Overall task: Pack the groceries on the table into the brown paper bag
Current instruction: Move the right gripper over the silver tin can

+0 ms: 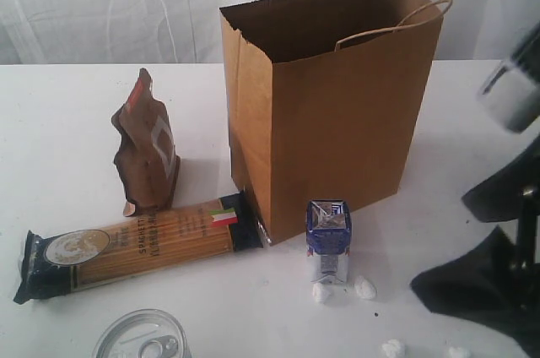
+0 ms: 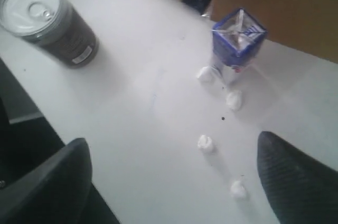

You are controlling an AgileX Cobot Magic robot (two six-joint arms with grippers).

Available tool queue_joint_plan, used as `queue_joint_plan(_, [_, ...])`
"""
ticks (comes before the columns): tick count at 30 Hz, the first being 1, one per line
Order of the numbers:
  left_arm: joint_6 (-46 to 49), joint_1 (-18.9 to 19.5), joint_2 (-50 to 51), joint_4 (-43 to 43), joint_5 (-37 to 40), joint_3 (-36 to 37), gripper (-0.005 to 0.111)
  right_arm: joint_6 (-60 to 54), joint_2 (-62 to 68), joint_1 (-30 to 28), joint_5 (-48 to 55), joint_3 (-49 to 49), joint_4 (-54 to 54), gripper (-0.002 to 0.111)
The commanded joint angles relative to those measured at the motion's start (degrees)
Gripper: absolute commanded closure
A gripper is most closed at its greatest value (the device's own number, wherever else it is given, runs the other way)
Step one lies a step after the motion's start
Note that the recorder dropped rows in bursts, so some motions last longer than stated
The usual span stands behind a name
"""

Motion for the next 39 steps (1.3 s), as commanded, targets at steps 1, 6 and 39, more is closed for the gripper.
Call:
queue_joint_plan(1, [-0.1, 0.2, -0.3, -0.1, 0.2, 0.1, 0.107, -4.3, 2.7, 5.2, -4.3, 0.7, 0.9, 0.03])
queue_joint_plan(6, [-0.1, 0.2, -0.3, -0.1, 0.2, 0.1, 0.107, -4.3, 5.5, 10.5, -7.5, 0.7, -0.2, 0.03])
queue_joint_plan(39, [-0.1, 0.2, -0.3, -0.1, 0.2, 0.1, 0.107, -14.0, 33.2, 34.9, -25.2, -8.8, -3.1, 0.023])
